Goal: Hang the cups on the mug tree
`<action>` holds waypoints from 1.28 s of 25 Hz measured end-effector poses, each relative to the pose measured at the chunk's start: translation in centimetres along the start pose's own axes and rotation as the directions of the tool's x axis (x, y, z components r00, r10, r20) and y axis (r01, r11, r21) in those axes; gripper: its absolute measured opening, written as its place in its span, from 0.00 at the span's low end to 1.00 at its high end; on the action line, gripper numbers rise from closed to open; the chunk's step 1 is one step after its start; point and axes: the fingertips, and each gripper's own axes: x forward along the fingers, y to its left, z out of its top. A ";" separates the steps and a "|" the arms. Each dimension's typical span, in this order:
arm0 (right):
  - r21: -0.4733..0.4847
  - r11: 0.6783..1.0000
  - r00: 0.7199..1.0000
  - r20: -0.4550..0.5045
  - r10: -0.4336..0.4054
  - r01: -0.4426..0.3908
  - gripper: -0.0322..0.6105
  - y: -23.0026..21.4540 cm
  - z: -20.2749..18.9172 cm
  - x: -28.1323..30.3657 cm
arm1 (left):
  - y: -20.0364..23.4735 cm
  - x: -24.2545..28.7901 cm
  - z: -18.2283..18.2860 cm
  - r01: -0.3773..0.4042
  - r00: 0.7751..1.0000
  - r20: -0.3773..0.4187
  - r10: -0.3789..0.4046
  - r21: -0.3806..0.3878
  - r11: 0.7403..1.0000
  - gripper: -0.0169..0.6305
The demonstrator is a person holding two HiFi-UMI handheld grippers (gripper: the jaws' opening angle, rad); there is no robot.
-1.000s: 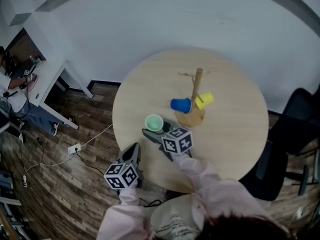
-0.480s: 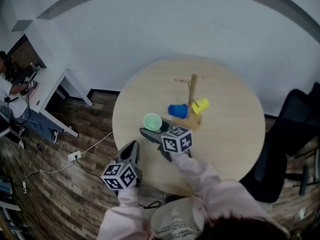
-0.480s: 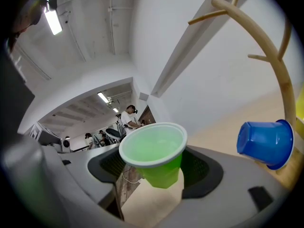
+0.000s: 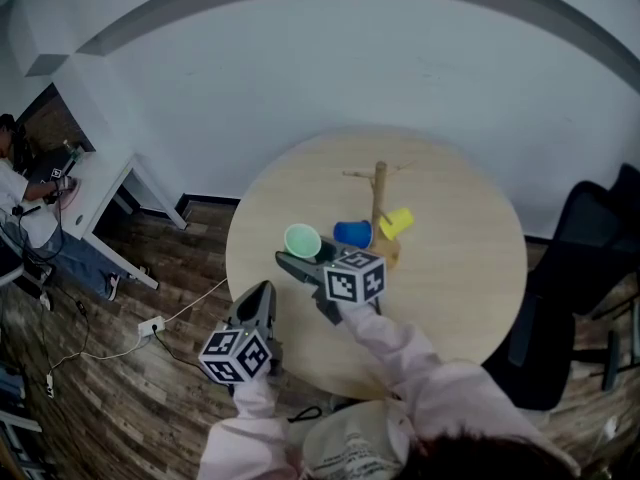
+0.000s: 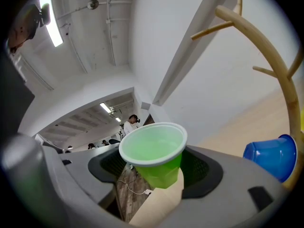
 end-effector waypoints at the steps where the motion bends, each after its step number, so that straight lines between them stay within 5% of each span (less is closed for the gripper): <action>1: 0.006 1.000 1.000 0.011 0.004 -0.004 0.57 0.0 0.5 0.0 | -0.2 0.1 0.3 0.003 1.000 0.004 -0.003 0.003 1.000 0.03; 32: 0.166 0.982 0.952 0.303 0.033 -0.087 0.52 -1.1 11.1 -1.7 | -3.2 3.1 5.1 0.050 0.995 0.077 -0.056 0.077 0.996 0.03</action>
